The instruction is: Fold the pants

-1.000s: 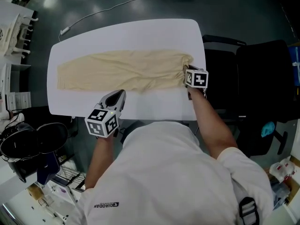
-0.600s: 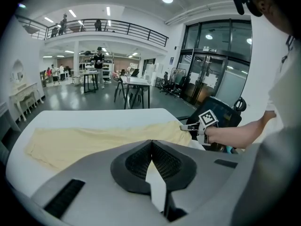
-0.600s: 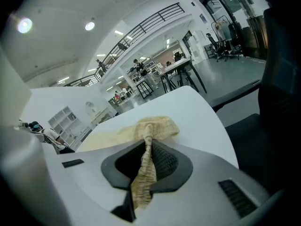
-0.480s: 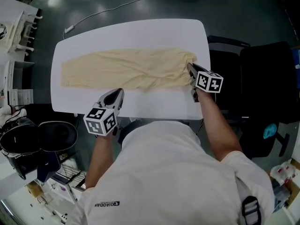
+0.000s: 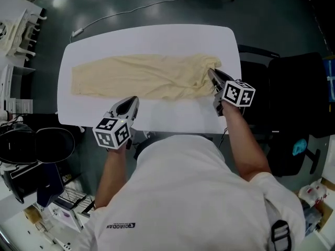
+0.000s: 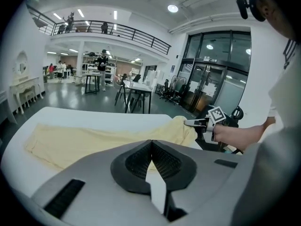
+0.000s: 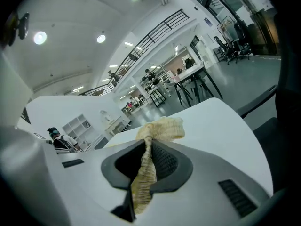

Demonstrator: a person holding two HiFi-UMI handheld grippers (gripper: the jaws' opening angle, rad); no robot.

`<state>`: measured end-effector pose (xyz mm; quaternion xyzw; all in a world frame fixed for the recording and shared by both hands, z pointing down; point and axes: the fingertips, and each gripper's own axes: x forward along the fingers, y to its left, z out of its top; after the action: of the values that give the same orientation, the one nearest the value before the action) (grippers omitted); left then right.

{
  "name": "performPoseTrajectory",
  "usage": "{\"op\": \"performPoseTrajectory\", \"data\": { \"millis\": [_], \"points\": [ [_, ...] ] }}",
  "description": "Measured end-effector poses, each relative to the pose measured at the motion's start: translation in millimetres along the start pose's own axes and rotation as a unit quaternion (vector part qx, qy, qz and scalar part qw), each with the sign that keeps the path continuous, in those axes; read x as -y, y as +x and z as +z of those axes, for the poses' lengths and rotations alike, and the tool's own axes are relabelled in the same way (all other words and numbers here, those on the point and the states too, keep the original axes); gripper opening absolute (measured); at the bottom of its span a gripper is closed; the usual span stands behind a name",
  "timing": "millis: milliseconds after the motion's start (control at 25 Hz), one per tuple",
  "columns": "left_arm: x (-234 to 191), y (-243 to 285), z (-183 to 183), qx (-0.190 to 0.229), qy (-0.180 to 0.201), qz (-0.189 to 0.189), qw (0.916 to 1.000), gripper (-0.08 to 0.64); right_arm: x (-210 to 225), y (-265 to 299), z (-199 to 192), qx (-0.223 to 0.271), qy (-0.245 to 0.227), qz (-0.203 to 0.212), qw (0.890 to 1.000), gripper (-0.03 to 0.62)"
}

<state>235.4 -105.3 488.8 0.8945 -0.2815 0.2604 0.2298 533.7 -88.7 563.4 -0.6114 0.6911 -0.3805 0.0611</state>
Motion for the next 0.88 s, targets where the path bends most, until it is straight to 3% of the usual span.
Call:
{"op": "performPoseTrajectory", "data": {
  "millis": [440,880],
  "points": [
    [-91,-53,5,0.035,-0.016,-0.022,0.999,0.028,-112,36,14,0.028,-0.017,0.021,0.999,0.06],
    [-173,-105,0,0.053,-0.013,-0.045,0.9975,0.028,-184,64,5,0.077,0.011,0.001,0.997,0.06]
  ]
}}
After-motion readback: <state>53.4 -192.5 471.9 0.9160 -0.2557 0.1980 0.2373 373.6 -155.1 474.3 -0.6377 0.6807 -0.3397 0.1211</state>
